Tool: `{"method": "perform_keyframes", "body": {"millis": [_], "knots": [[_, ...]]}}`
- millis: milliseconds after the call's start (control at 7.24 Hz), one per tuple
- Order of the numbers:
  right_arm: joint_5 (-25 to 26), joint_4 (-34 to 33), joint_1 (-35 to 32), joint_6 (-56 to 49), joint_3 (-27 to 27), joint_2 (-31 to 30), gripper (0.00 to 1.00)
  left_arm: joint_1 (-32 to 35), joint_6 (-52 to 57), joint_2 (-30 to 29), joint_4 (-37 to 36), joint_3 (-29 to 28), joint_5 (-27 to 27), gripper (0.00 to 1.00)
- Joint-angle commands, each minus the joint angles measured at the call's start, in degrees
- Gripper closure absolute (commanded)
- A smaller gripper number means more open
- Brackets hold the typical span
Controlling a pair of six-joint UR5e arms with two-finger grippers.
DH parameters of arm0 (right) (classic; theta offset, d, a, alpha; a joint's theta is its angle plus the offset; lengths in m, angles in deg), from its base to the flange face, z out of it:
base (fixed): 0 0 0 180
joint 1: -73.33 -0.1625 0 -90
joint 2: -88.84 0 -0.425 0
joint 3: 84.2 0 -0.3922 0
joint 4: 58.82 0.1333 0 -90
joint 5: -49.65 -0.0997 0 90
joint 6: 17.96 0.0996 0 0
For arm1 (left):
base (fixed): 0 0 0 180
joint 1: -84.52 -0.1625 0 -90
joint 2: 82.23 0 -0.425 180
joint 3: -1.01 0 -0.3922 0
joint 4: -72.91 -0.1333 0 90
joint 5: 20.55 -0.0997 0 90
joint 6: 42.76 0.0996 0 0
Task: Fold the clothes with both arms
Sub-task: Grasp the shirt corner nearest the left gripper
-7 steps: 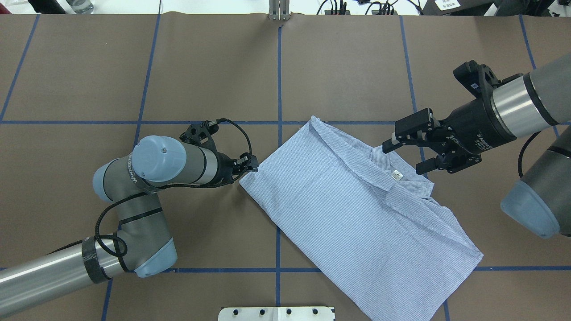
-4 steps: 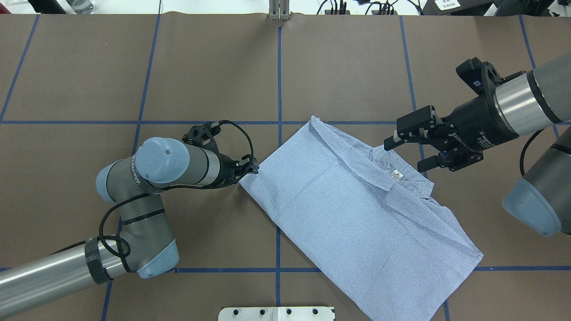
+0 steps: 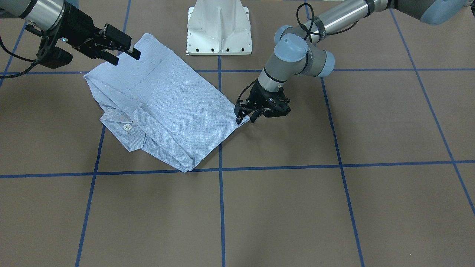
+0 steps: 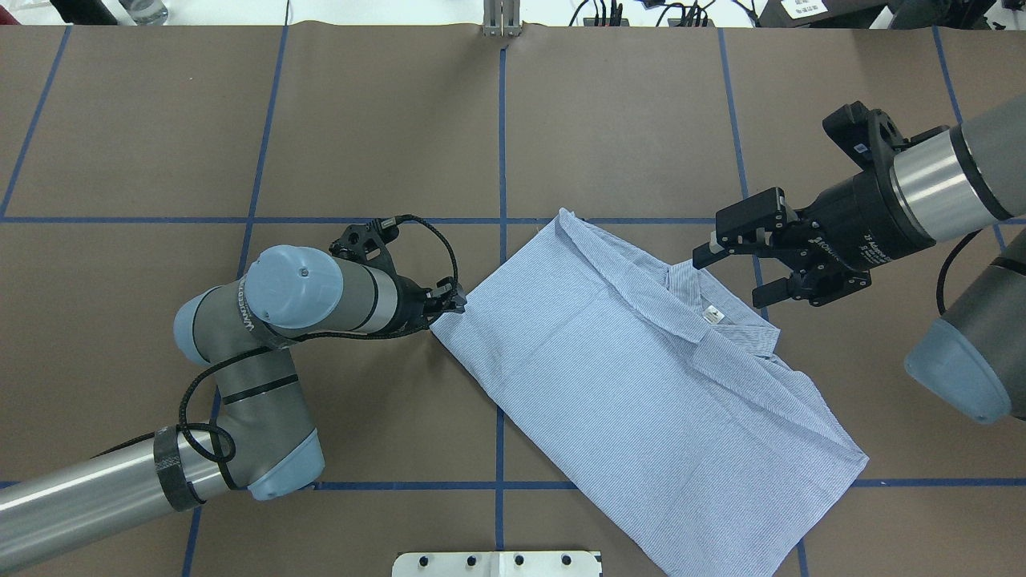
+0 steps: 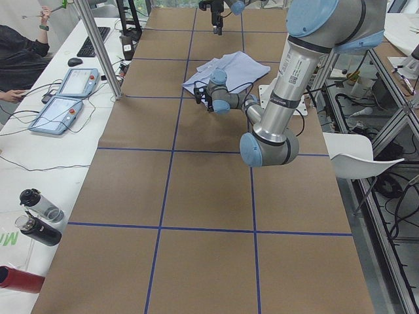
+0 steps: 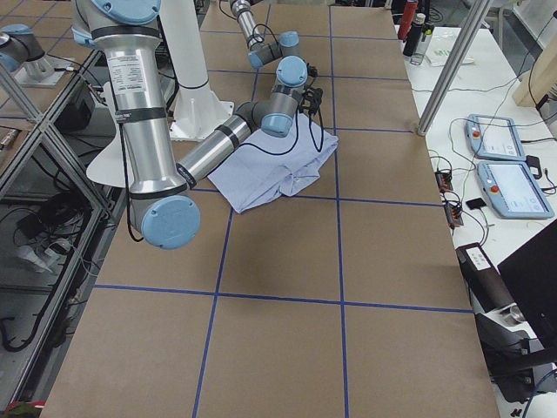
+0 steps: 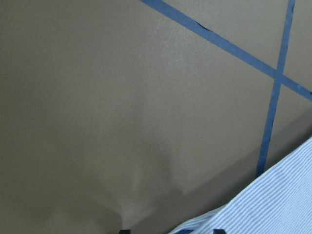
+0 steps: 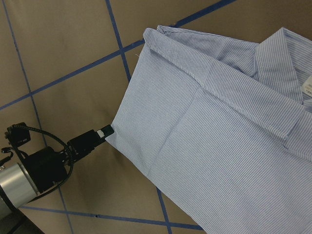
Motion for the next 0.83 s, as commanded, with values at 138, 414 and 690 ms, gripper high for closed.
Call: {"method": "perform_keyframes", "body": {"millis": [138, 414, 690], "knots": [[-0.07, -0.02, -0.09, 0.00, 0.00, -0.22, 0.00, -0.04, 0.00, -0.08, -0.04, -0.02, 0.00, 0.36], [-0.07, -0.02, -0.18, 0.00, -0.09, -0.31, 0.00, -0.04, 0.00, -0.17, -0.12, 0.07, 0.09, 0.48], [-0.07, -0.02, -0.18, 0.00, -0.18, -0.40, 0.00, -0.30, -0.09, -1.04, -3.01, 0.95, 0.53, 1.00]]}}
